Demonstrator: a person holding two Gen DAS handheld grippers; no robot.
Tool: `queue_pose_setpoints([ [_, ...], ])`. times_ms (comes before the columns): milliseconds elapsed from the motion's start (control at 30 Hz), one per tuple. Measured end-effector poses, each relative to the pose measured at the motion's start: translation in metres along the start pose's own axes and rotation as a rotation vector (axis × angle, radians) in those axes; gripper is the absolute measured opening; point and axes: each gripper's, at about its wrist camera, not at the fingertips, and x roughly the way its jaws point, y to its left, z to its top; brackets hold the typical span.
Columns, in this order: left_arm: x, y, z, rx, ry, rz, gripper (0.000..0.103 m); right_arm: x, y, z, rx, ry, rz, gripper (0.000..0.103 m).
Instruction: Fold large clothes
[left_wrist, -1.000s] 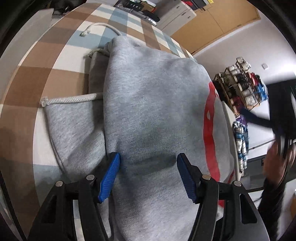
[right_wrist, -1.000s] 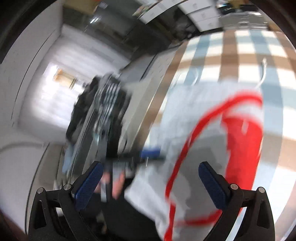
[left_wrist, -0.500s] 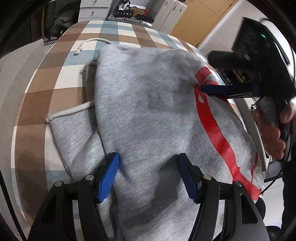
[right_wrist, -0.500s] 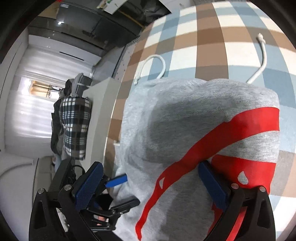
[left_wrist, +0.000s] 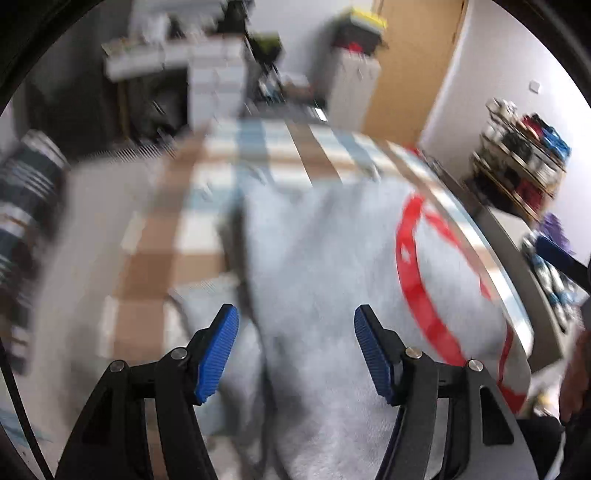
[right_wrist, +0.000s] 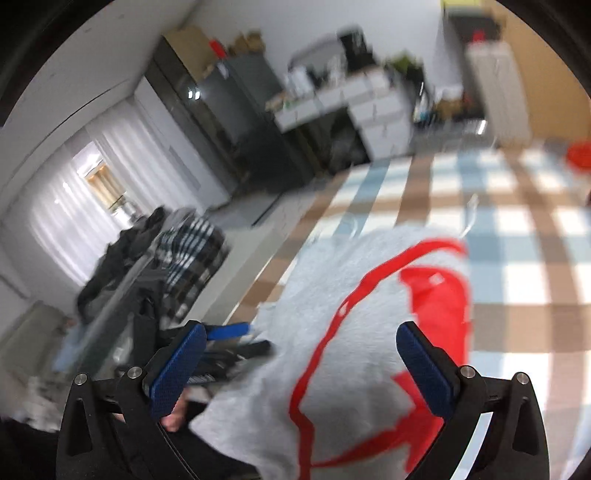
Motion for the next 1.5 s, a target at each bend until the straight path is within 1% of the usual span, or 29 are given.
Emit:
queue_pose_setpoints([
  [33,-0.011,-0.004,0.002,0.009,-0.050,0.033,0.061,-0.010,0.004,-0.002,-0.024,-0.054,-0.035,0.103],
  [67,-0.017,-0.008,0.005,0.017,-0.084,0.052,0.066,-0.020,0.009,-0.008,-0.049,-0.117,-0.080,0.103],
  [100,-0.027,-0.012,0.006,0.024,-0.126,0.064,0.077,-0.028,0.014,-0.013,-0.072,-0.173,-0.115,0.103],
  [167,-0.046,-0.021,0.007,0.024,-0.207,0.082,0.089,-0.038,0.017,-0.022,-0.085,-0.248,-0.147,0.103],
  [200,-0.055,-0.026,0.007,0.023,-0.246,0.083,0.090,-0.041,0.017,-0.025,-0.081,-0.268,-0.152,0.103],
  [267,-0.062,-0.031,0.009,0.034,-0.289,0.082,0.091,-0.044,0.015,-0.033,-0.067,-0.302,-0.161,0.103],
  [367,-0.064,-0.034,0.009,0.046,-0.326,0.097,0.092,-0.046,0.009,-0.040,-0.057,-0.296,-0.151,0.103],
  [400,-0.061,-0.033,0.008,0.050,-0.326,0.107,0.099,-0.047,0.007,-0.041,-0.054,-0.290,-0.154,0.103],
  [433,-0.057,-0.032,0.006,0.056,-0.314,0.118,0.102,-0.048,0.003,-0.042,-0.044,-0.283,-0.162,0.103],
  [500,-0.046,-0.024,0.002,0.054,-0.237,0.156,0.102,-0.048,-0.008,-0.041,-0.009,-0.261,-0.173,0.103],
  [533,-0.036,-0.016,0.000,0.041,-0.176,0.161,0.102,-0.044,-0.017,-0.039,0.024,-0.227,-0.160,0.103],
  [567,-0.023,-0.003,-0.001,0.013,-0.096,0.148,0.102,-0.038,-0.028,-0.038,0.063,-0.176,-0.131,0.103],
  [600,-0.016,0.006,-0.003,-0.012,-0.050,0.133,0.102,-0.034,-0.035,-0.038,0.101,-0.134,-0.109,0.103],
  [667,0.010,0.031,-0.005,-0.075,0.100,0.078,0.102,-0.012,-0.060,-0.038,0.204,-0.006,-0.042,0.103],
  [700,0.023,0.043,-0.005,-0.104,0.179,0.049,0.102,-0.004,-0.068,-0.040,0.240,0.033,-0.023,0.103],
  [733,0.042,0.058,-0.005,-0.140,0.278,0.004,0.102,0.008,-0.079,-0.040,0.279,0.096,-0.007,0.103],
  [767,0.051,0.068,-0.006,-0.178,0.324,-0.026,0.102,0.016,-0.086,-0.040,0.309,0.142,-0.007,0.103],
  [833,0.071,0.090,-0.005,-0.252,0.414,-0.057,0.102,0.030,-0.102,-0.041,0.372,0.192,0.018,0.103],
  [900,0.091,0.100,-0.006,-0.305,0.531,-0.139,0.102,0.045,-0.117,-0.041,0.425,0.264,0.048,0.103],
  [933,0.098,0.104,-0.007,-0.342,0.568,-0.199,0.102,0.049,-0.122,-0.042,0.438,0.279,0.053,0.103],
  [967,0.104,0.106,-0.006,-0.373,0.587,-0.253,0.102,0.055,-0.127,-0.042,0.450,0.307,0.057,0.103],
  [1000,0.107,0.107,-0.005,-0.388,0.592,-0.275,0.102,0.060,-0.130,-0.042,0.452,0.325,0.055,0.103],
  [1033,0.111,0.106,-0.004,-0.388,0.595,-0.282,0.102,0.062,-0.131,-0.043,0.446,0.334,0.059,0.103],
  [1100,0.120,0.098,0.002,-0.350,0.610,-0.284,0.102,0.070,-0.129,-0.043,0.428,0.367,0.079,0.103],
  [1167,0.131,0.090,0.007,-0.344,0.639,-0.342,0.102,0.075,-0.126,-0.044,0.416,0.382,0.106,0.103],
  [1200,0.134,0.086,0.009,-0.341,0.645,-0.344,0.102,0.078,-0.124,-0.044,0.409,0.390,0.118,0.103],
  [1300,0.141,0.075,0.015,-0.331,0.664,-0.359,0.102,0.084,-0.119,-0.049,0.389,0.421,0.106,0.103],
  [1400,0.154,0.072,0.021,-0.370,0.695,-0.410,0.102,0.085,-0.125,-0.052,0.422,0.437,0.132,0.103],
  [1500,0.166,0.064,0.030,-0.361,0.718,-0.453,0.102,0.090,-0.135,-0.060,0.484,0.476,0.192,0.103],
])
